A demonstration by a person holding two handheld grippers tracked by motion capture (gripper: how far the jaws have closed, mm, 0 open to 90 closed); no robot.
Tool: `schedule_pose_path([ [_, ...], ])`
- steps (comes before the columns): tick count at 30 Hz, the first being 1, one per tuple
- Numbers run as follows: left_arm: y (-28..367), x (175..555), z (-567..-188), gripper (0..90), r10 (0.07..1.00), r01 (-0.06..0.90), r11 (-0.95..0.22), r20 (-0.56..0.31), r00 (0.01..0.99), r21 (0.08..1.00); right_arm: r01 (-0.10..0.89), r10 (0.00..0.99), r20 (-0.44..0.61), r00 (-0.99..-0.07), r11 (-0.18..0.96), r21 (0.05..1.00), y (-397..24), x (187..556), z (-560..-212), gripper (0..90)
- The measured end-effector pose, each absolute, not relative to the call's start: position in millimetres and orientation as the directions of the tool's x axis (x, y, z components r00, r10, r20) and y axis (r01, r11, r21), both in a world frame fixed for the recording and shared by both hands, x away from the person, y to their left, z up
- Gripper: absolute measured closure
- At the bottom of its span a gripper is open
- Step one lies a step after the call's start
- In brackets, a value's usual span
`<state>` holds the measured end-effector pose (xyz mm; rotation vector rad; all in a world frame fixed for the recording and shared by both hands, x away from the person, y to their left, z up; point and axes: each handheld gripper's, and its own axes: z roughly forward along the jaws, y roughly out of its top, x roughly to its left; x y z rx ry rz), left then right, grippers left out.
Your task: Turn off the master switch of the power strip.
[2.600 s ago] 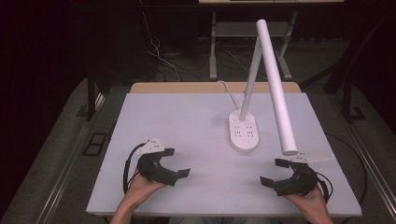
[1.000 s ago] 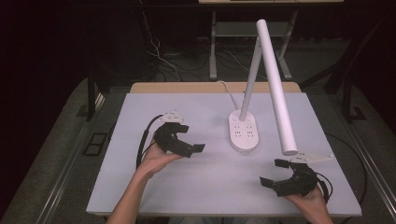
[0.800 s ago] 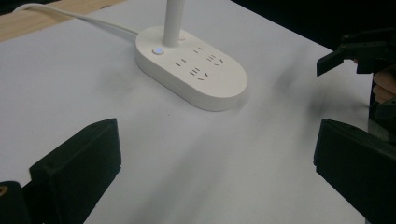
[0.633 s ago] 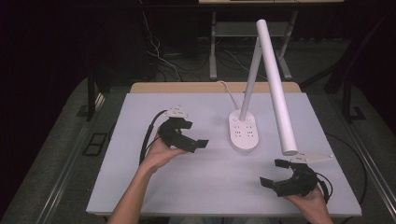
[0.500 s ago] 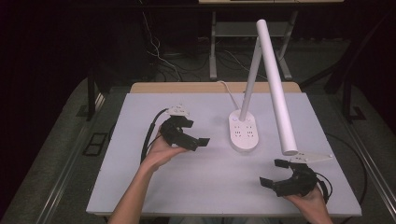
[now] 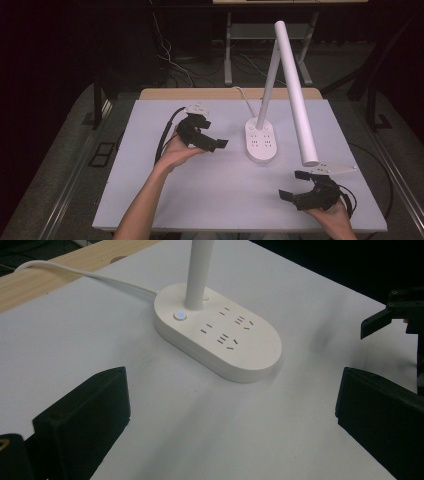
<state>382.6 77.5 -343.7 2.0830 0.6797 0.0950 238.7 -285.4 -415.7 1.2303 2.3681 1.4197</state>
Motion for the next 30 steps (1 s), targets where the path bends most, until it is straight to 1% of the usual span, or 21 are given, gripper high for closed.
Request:
schedule_pose_path([
  [30, 44.9, 428.6, -332.0, 1.2, 0.500, 0.425, -0.467, -0.164, 0.850, 0.776, 0.575, 0.696, 0.284, -0.660, 0.225, 0.786, -288.0, 238.5, -415.6, 0.3],
])
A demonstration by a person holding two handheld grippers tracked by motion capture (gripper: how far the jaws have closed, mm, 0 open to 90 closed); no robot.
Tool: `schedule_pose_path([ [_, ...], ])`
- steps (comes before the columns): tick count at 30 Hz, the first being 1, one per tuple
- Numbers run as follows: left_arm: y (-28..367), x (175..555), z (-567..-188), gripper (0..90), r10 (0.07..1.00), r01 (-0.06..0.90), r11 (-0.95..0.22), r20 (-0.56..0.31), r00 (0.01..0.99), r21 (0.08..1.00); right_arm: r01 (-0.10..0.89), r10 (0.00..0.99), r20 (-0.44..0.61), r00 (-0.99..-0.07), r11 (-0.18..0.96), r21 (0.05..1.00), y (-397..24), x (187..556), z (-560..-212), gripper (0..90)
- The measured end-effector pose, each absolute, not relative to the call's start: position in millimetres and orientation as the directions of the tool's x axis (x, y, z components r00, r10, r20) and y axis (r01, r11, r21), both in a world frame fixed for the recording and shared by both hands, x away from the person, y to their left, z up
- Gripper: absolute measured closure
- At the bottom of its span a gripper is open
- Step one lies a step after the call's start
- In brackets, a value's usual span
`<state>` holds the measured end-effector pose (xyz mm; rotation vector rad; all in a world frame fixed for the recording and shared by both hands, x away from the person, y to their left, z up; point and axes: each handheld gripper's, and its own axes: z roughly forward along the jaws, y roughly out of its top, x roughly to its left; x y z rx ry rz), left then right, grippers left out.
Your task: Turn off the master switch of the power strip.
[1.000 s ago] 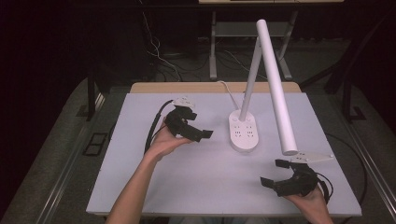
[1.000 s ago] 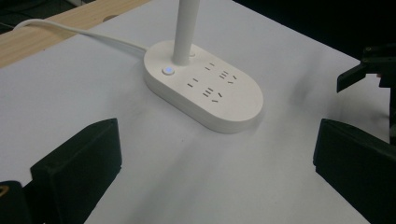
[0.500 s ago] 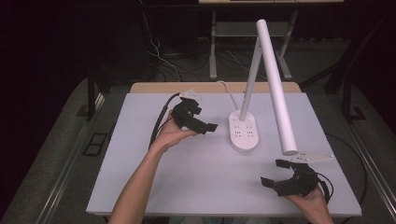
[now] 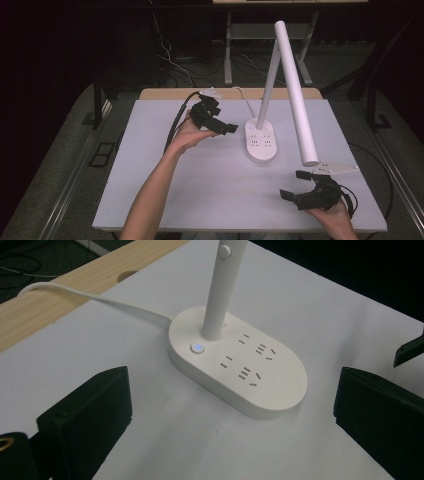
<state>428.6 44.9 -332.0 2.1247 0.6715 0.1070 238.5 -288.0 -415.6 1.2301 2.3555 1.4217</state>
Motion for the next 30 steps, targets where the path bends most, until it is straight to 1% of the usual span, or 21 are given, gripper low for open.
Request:
schedule_pose_path([
  [12, 31.3, 448.3, -330.2, 1.6, 0.513, 0.435, -0.466, -0.166, 0.842, 0.771, 0.576, 0.692, 0.286, -0.663, 0.227, 0.785, -287.5, 238.5, -415.4, 0.3],
  [18, 24.4, 460.2, -337.4, 2.3, 0.532, 0.463, -0.460, -0.182, 0.827, 0.758, 0.572, 0.690, 0.285, -0.665, 0.225, 0.789, -287.9, 238.7, -415.5, 0.3],
  [22, 22.1, 466.0, -341.1, 2.7, 0.534, 0.461, -0.465, -0.175, 0.827, 0.756, 0.571, 0.690, 0.282, -0.667, 0.229, 0.788, -288.3, 238.8, -415.5, 0.3],
  [30, 15.3, 476.3, -348.9, 4.0, 0.549, 0.477, -0.442, -0.191, 0.813, 0.760, 0.572, 0.689, 0.284, -0.667, 0.229, 0.787, -288.2, 239.0, -415.8, 0.3],
])
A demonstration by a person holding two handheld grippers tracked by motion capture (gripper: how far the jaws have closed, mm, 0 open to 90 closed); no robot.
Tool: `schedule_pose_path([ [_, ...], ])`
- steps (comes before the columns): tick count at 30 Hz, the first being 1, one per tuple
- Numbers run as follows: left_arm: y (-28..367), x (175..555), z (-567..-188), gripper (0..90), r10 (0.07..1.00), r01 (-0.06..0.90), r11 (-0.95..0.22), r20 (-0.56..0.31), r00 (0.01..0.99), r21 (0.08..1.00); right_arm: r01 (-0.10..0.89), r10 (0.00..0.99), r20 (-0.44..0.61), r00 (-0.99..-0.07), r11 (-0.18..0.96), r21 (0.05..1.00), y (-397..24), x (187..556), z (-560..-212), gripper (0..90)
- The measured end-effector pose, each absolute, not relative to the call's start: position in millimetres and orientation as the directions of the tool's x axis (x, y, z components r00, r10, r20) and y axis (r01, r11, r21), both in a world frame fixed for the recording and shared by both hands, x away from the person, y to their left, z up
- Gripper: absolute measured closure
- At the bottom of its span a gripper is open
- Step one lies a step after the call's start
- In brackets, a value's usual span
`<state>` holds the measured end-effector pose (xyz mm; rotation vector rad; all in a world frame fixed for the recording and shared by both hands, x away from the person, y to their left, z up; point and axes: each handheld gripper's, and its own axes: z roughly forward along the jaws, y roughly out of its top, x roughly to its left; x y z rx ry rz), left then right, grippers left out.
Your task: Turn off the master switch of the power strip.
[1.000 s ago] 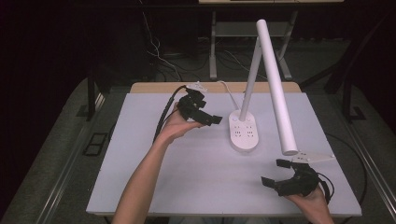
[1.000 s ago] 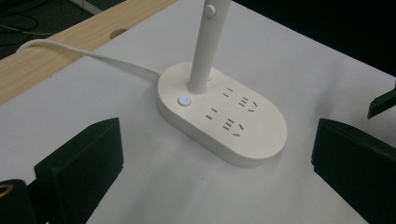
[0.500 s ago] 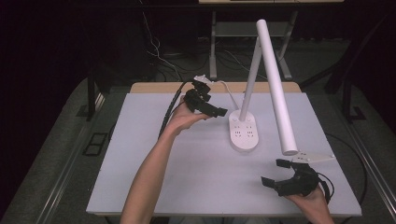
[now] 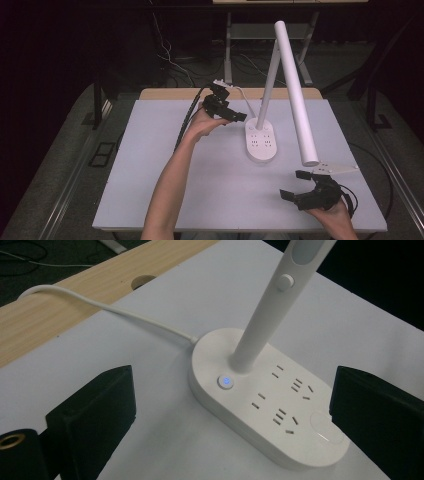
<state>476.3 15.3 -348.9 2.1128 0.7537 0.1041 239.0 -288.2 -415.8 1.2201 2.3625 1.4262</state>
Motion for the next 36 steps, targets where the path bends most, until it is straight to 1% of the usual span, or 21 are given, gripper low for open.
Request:
schedule_pose_path([
  [2, 13.4, 477.7, -350.9, 4.5, 0.561, 0.488, -0.421, -0.204, 0.802, 0.764, 0.572, 0.690, 0.284, -0.666, 0.229, 0.787, -288.2, 239.0, -415.8, 0.3],
  [6, 11.5, 481.5, -352.9, 4.5, 0.560, 0.492, -0.431, -0.204, 0.803, 0.757, 0.574, 0.688, 0.285, -0.668, 0.232, 0.786, -288.2, 239.1, -415.9, 0.3],
  [13, 5.1, 484.9, -357.5, 6.1, 0.571, 0.508, -0.413, -0.220, 0.791, 0.756, 0.572, 0.687, 0.283, -0.669, 0.233, 0.786, -288.5, 239.1, -415.8, 0.3],
  [20, -0.6, 487.4, -364.7, 10.2, 0.582, 0.522, -0.402, -0.230, 0.780, 0.753, 0.575, 0.691, 0.283, -0.666, 0.233, 0.784, -288.3, 238.6, -415.5, 0.3],
  [21, -1.3, 487.5, -365.6, 13.6, 0.585, 0.523, -0.397, -0.231, 0.777, 0.754, 0.572, 0.689, 0.282, -0.667, 0.233, 0.786, -288.4, 239.0, -415.8, 0.3],
  [25, -4.7, 488.1, -370.0, 16.3, 0.584, 0.535, -0.381, -0.252, 0.771, 0.754, 0.574, 0.690, 0.283, -0.666, 0.232, 0.785, -288.5, 238.8, -415.7, 0.3],
  [27, -6.3, 489.3, -373.0, 20.5, 0.581, 0.534, -0.382, -0.254, 0.774, 0.754, 0.575, 0.690, 0.283, -0.666, 0.233, 0.784, -288.6, 238.7, -415.9, 0.3],
  [30, -9.4, 490.5, -377.8, 23.0, 0.582, 0.540, -0.373, -0.263, 0.769, 0.754, 0.575, 0.690, 0.282, -0.666, 0.235, 0.784, -288.7, 238.7, -415.8, 0.3],
  [31, -10.1, 490.7, -378.9, 26.7, 0.582, 0.543, -0.372, -0.266, 0.769, 0.753, 0.575, 0.690, 0.281, -0.667, 0.236, 0.784, -288.6, 238.5, -415.8, 0.3],
  [33, -12.4, 491.2, -382.3, 28.3, 0.583, 0.547, -0.366, -0.273, 0.765, 0.753, 0.574, 0.688, 0.281, -0.669, 0.237, 0.784, -288.5, 238.5, -415.8, 0.3],
  [36, -14.9, 491.6, -385.8, 35.6, 0.576, 0.547, -0.370, -0.276, 0.769, 0.750, 0.575, 0.687, 0.281, -0.670, 0.241, 0.782, -288.8, 238.8, -416.0, 0.3],
])
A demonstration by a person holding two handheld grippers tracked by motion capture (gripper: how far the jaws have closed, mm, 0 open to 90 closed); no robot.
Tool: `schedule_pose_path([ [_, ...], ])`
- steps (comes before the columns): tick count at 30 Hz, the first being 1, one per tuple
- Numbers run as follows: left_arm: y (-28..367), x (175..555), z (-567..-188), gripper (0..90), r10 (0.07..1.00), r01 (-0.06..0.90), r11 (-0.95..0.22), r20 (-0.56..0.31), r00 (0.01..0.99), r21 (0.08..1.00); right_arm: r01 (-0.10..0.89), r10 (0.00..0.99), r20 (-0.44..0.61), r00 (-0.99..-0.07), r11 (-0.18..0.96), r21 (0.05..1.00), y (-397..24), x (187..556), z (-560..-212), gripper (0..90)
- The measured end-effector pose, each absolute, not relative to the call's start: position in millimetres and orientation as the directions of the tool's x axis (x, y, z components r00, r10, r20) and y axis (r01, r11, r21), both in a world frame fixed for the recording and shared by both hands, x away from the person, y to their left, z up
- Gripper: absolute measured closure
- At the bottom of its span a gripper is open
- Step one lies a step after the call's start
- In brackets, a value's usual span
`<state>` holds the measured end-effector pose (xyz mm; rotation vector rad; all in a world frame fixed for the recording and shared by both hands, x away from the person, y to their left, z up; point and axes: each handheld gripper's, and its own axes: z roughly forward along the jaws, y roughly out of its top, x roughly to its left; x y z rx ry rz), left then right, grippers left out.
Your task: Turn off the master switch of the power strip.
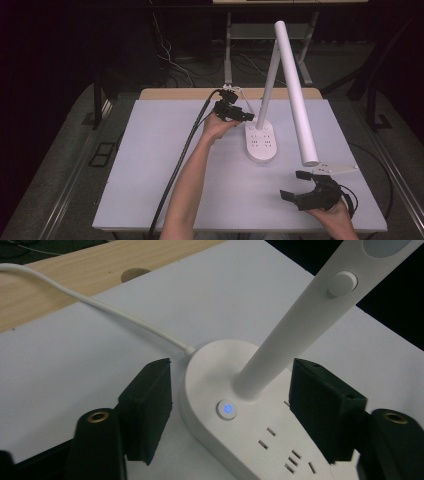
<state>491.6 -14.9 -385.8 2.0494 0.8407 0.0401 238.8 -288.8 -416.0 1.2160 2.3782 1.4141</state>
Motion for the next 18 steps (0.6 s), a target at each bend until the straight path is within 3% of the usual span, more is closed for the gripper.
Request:
schedule_pose_path([
  [8, -20.4, 491.6, -391.8, 48.1, 0.571, 0.551, -0.358, -0.290, 0.768, 0.754, 0.573, 0.686, 0.279, -0.672, 0.243, 0.783, -288.4, 238.6, -416.2, 0.3],
  [18, -22.8, 491.8, -399.8, 70.3, 0.590, 0.576, -0.323, -0.316, 0.743, 0.751, 0.575, 0.686, 0.280, -0.671, 0.244, 0.781, -288.1, 238.6, -416.3, 0.3],
])
